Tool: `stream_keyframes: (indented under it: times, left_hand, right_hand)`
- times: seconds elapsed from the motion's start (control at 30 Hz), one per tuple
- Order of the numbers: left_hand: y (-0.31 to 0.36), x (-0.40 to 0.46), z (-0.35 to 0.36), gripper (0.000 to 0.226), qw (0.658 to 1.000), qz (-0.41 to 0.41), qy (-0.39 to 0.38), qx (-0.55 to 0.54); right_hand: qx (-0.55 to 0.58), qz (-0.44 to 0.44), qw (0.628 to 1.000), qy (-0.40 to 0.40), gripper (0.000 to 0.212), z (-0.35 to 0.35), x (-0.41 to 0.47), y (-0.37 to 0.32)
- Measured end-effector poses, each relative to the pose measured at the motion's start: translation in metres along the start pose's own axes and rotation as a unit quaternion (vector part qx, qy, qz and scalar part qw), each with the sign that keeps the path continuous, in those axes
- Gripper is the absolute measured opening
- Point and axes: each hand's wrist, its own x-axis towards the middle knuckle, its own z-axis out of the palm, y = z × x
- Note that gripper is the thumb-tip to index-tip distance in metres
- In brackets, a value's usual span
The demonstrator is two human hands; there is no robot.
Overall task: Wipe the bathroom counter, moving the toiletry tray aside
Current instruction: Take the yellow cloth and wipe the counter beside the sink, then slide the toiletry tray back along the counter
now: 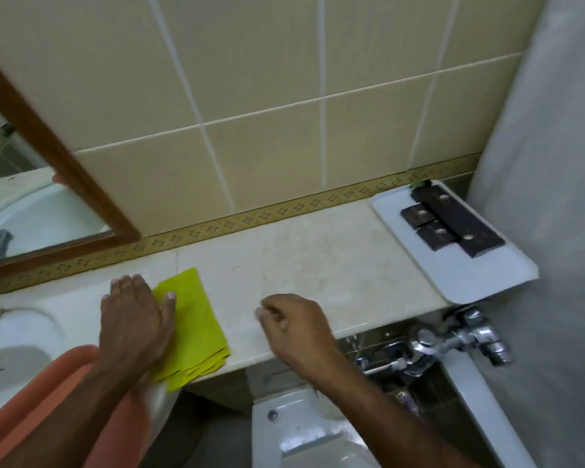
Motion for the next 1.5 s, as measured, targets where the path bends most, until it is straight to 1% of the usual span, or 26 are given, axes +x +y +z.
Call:
stream_keyframes:
  times: [0.07, 0.1, 0.17, 0.2, 0.23, 0.27, 0.37, 0.4, 0.47, 0.57, 0.63, 0.7, 0.83, 0.93, 1.07, 1.17, 1.23, 1.33, 1.43, 1.5]
  left_hand:
    - [0.058, 0.019, -0.007, 0.061, 0.997, 0.062, 0.035, -0.022]
    - [0.101, 0.029, -0.01, 0.056, 0.993, 0.098, 0.053, -0.041]
    - [0.168, 0.046, -0.017, 0.049, 0.985, 0.144, 0.064, -0.07]
    - [0.21, 0.053, -0.018, 0.047, 0.981, 0.167, 0.061, -0.084]
    - [0.247, 0.062, -0.018, 0.044, 0.976, 0.185, 0.058, -0.097]
    - [0.285, 0.069, -0.019, 0.041, 0.973, 0.198, 0.052, -0.11]
    - [0.374, 0.09, -0.015, 0.036, 0.965, 0.213, 0.015, -0.152]
    - [0.395, 0.096, -0.013, 0.033, 0.964, 0.208, -0.002, -0.163]
    - [0.428, 0.11, -0.007, 0.03, 0.967, 0.179, -0.046, -0.178]
    - [0.447, 0.123, -0.002, 0.026, 0.971, 0.128, -0.059, -0.193]
    - [0.452, 0.131, -0.001, 0.028, 0.969, 0.094, -0.06, -0.219]
    - [0.452, 0.137, -0.004, 0.028, 0.959, 0.062, -0.071, -0.267]
    - [0.44, 0.132, -0.026, 0.021, 0.945, 0.065, -0.083, -0.308]
    - [0.406, 0.121, -0.043, 0.01, 0.939, 0.04, -0.067, -0.334]
    - [0.332, 0.094, -0.04, 0.016, 0.937, -0.028, -0.065, -0.341]
    - [0.266, 0.07, -0.026, 0.012, 0.925, -0.107, -0.064, -0.358]
    - [0.226, 0.053, -0.017, 0.01, 0.914, -0.159, -0.047, -0.37]
    - [0.177, 0.038, -0.007, 0.012, 0.91, -0.206, -0.034, -0.358]
    - [0.142, 0.032, 0.004, 0.011, 0.909, -0.232, -0.057, -0.342]
    - [0.131, 0.031, 0.012, 0.012, 0.908, -0.248, -0.077, -0.327]
  right_hand:
    - [0.008, 0.084, 0.988, 0.128, 0.017, -0.055, -0.016, 0.025]
    - [0.019, 0.13, 0.969, 0.207, 0.017, -0.087, -0.023, 0.044]
    - [0.041, 0.206, 0.914, 0.348, 0.025, -0.132, -0.031, 0.072]
    - [0.04, 0.248, 0.885, 0.392, 0.028, -0.157, -0.035, 0.091]
    - [0.036, 0.292, 0.864, 0.409, 0.032, -0.176, -0.038, 0.108]
    - [0.032, 0.33, 0.851, 0.408, 0.036, -0.192, -0.041, 0.126]
    - [0.078, 0.391, 0.836, 0.378, 0.053, -0.217, -0.042, 0.166]
    - [0.101, 0.4, 0.832, 0.37, 0.054, -0.22, -0.041, 0.173]
    - [0.117, 0.414, 0.828, 0.36, 0.048, -0.224, -0.037, 0.189]
    - [0.082, 0.417, 0.835, 0.348, 0.04, -0.227, -0.033, 0.197]
    - [0.045, 0.427, 0.837, 0.34, 0.033, -0.227, -0.029, 0.198]
    - [0.004, 0.431, 0.839, 0.331, 0.028, -0.227, -0.026, 0.194]
    - [-0.069, 0.421, 0.838, 0.341, 0.029, -0.243, -0.028, 0.181]
    - [-0.084, 0.39, 0.852, 0.339, 0.031, -0.267, -0.032, 0.166]
    - [-0.123, 0.351, 0.888, 0.269, 0.032, -0.285, -0.02, 0.148]
    - [-0.158, 0.314, 0.915, 0.196, 0.031, -0.266, 0.009, 0.138]
    - [-0.18, 0.293, 0.929, 0.135, 0.03, -0.245, 0.033, 0.134]
    - [-0.204, 0.258, 0.94, 0.089, 0.028, -0.21, 0.074, 0.129]
    - [-0.238, 0.244, 0.939, 0.047, 0.023, -0.176, 0.115, 0.121]
    - [-0.263, 0.232, 0.936, 0.021, 0.022, -0.16, 0.138, 0.117]
